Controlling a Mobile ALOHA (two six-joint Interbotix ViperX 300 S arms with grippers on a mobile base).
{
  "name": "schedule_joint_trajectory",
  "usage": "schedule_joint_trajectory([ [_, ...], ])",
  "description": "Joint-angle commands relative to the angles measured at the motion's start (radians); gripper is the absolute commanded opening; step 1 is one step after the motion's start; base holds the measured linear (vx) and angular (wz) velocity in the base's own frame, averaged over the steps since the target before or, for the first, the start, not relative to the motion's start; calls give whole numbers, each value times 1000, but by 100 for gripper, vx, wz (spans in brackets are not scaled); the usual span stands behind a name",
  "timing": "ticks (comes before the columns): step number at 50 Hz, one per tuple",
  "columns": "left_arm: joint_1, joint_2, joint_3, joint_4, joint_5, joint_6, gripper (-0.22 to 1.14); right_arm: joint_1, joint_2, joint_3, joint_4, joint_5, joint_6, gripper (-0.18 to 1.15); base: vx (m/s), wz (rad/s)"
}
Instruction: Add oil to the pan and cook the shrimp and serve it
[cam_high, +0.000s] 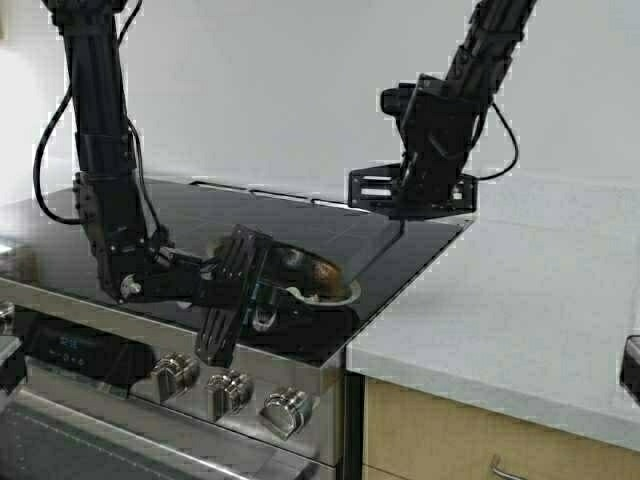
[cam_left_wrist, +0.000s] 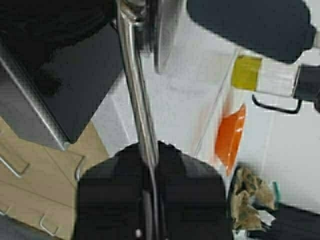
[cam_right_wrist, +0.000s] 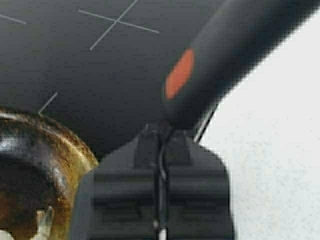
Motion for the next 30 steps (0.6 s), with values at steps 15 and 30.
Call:
schedule_joint_trajectory([
  [15,-3,-67,-12,38,3,31,3,-2,124,-64,-6,129,41,7,0,0],
  [30,-3,-80,-40,126,133,23,3,9,178,-61,-74,167,247,7,0,0],
])
